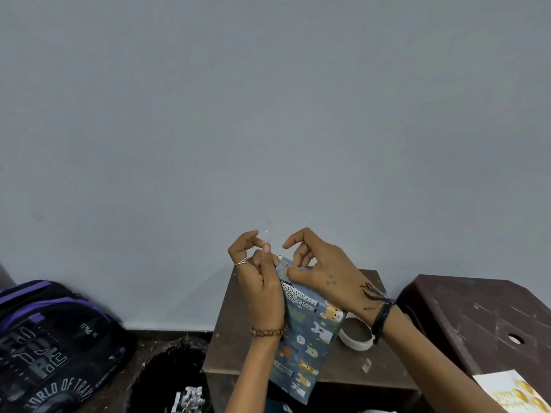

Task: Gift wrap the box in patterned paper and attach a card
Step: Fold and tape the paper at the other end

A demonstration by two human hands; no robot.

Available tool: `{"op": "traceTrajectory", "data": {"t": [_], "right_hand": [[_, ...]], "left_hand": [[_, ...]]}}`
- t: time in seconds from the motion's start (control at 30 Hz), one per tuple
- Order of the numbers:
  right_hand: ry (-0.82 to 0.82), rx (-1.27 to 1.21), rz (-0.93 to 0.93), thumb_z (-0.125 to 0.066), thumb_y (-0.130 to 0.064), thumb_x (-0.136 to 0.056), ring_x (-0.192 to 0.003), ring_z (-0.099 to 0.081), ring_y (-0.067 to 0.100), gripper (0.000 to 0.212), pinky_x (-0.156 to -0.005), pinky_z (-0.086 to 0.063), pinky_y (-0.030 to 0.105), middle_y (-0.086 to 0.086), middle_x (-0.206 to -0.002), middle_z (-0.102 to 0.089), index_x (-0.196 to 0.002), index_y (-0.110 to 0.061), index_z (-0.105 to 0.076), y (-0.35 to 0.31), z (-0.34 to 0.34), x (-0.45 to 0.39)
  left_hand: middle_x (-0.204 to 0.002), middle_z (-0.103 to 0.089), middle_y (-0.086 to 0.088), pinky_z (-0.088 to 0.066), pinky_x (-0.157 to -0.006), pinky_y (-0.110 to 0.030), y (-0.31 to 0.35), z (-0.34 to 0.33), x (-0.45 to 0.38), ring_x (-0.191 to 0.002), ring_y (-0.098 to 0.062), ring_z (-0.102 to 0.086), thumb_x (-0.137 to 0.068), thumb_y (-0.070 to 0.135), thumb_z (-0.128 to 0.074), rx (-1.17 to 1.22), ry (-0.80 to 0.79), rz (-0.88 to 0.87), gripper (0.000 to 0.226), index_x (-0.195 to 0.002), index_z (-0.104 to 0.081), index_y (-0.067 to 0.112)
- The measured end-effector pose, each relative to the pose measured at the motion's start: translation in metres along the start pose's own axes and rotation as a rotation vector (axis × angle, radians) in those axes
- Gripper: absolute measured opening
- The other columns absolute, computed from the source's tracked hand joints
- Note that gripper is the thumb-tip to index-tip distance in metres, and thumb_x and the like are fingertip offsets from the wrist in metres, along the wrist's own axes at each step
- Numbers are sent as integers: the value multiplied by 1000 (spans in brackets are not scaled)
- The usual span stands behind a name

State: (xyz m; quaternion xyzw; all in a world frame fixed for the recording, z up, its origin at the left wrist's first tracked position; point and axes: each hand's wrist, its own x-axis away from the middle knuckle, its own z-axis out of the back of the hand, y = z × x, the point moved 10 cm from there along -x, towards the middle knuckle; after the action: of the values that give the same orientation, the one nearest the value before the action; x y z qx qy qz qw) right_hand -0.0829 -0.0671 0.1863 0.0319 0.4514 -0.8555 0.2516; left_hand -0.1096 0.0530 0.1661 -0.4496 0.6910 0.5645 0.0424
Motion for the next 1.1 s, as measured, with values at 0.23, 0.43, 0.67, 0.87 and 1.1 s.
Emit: {"op": "traceTrajectory", "data": {"t": [0.23, 0.43, 0.67, 0.87, 1.1], "right_hand": [[-66, 50, 3, -63, -26, -81, -71, -48, 2, 27, -65, -40, 8, -23, -98, -55, -104, -36, -54, 1, -6, -6], [-38, -15, 4, -65, -17, -83, -68, -48, 1, 30, -64, -41, 10, -13, -98, -62, -102, -37, -54, 3, -1, -5], [-9, -25, 16, -67, -16, -82, -67, -51, 1, 32, -59, -40, 9, -8, -97, -66, -103, -31, -47, 0, 1, -8], [6, -20, 8, -67, -19, -82, -71, -54, -1, 36, -62, -40, 5, -10, -95, -66, -106, -33, -44, 2, 1, -7], [16, -25, 13, -68, -20, -82, -69, -54, -1, 41, -64, -43, 7, -15, -91, -64, -108, -35, -40, -2, -1, -4]], "left_hand": [[-83, -55, 27, -44, -59, -15, -3, 1, -1, -58, -1, -50, -94, -6, -42, 59, 16, 79, 37, -103, -42, 29], [-80, -54, 9, -47, -75, -23, -7, 2, -6, -73, -7, -56, -89, -7, -49, 230, -33, 213, 40, -106, -47, 29], [-55, -57, 8, -35, -56, -22, -14, 3, -17, -53, -8, -51, -56, 8, -55, 242, -294, 536, 43, -96, -52, 21], [-49, -52, 8, -28, -53, -23, -17, -6, -19, -44, -5, -45, -46, 19, -63, 94, -554, 643, 50, -94, -53, 19], [-57, -42, 7, -38, -56, -14, -14, -30, -22, -55, -5, -42, -64, 5, -58, -1, -882, 497, 45, -106, -50, 19]]}}
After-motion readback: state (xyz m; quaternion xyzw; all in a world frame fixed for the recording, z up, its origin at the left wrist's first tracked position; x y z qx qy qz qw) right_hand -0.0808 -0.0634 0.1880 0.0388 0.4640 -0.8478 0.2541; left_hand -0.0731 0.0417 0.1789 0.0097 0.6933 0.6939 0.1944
